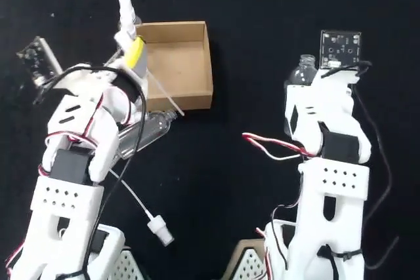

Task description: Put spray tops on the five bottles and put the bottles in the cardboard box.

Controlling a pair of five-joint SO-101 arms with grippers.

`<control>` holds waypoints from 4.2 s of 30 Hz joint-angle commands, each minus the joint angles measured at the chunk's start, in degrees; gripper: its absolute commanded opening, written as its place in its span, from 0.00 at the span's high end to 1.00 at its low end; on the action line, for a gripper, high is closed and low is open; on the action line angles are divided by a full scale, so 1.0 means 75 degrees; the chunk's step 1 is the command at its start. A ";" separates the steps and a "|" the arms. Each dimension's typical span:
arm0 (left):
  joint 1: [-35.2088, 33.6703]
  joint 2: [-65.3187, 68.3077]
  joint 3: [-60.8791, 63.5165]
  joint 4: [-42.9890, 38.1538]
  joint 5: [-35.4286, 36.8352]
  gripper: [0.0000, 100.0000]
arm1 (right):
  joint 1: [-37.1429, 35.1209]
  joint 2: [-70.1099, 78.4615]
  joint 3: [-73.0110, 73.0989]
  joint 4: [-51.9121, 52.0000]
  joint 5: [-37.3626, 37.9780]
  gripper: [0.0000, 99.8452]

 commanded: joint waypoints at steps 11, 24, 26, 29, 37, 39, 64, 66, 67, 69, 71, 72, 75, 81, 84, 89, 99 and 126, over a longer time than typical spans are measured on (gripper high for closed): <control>-0.0451 -0.0234 -0.0158 -0.0188 0.1887 0.97 | -0.0973 -0.1752 0.0979 -0.0270 0.0070 0.99; -0.0451 -0.0246 -0.0158 -0.0188 0.2590 0.97 | -0.1840 -0.3429 0.1893 -0.0258 0.0176 0.98; -0.0451 -0.0246 -0.0182 -0.0188 0.2590 0.97 | -0.1981 -0.3851 0.2186 -0.0387 0.0434 0.99; -0.0440 -0.0246 -0.0240 -0.0188 0.2661 0.97 | -0.2098 -0.4155 0.2667 -0.0879 0.0539 0.99; -0.0451 -0.1383 -0.0100 -0.0188 0.3130 0.97 | -0.2684 -0.4190 0.3218 -0.1453 0.0551 0.98; -0.0440 -0.1641 -0.0029 -0.0188 0.3130 0.97 | -0.2895 -0.4214 0.3276 -0.1453 0.0551 0.98; -0.0979 -0.1934 0.0287 -0.0316 0.3130 0.97 | -0.4876 -0.4226 0.4237 -0.2813 0.1524 0.98; -0.0967 -0.1981 0.0639 -0.0774 0.3130 0.97 | -0.4876 -0.4226 0.4261 -0.2907 0.1735 0.99; -0.0979 -0.1981 0.0838 -0.1078 0.3130 0.97 | -0.4876 -0.4226 0.4261 -0.2930 0.1852 0.99; -0.0990 -0.1981 0.1225 -0.1711 0.3130 0.97 | -0.4876 -0.4226 0.4296 -0.3024 0.1958 0.99; -0.0990 -0.1981 0.1565 -0.2251 0.3130 0.97 | -0.4876 -0.4226 0.4308 -0.3071 0.1969 0.99; -0.0990 -0.1993 0.1682 -0.2438 0.3130 0.97 | -0.4876 -0.4226 0.4308 -0.3071 0.1981 0.99; -0.0944 -0.1993 0.1811 -0.2579 0.3106 0.97 | -0.4876 -0.4226 0.4308 -0.3071 0.2063 0.99; -0.0932 -0.1993 0.1881 -0.2567 0.3095 0.97 | -0.4841 -0.4226 0.4308 -0.3071 0.2063 0.99; -0.0932 -0.1993 0.1881 -0.2567 0.3095 0.97 | -0.4841 -0.4226 0.4296 -0.3095 0.2063 0.99; -0.0920 -0.1993 0.1963 -0.2567 0.3095 0.97 | -0.4829 -0.4226 0.4448 -0.3540 0.2063 0.99; -0.0908 -0.1993 0.1916 -0.2567 0.3095 0.97 | -0.4829 -0.4202 0.4554 -0.3763 0.2063 0.99; -0.0932 -0.3763 0.2338 -0.2192 0.2954 0.97 | -0.4829 -0.4202 0.4730 -0.4208 0.2063 0.99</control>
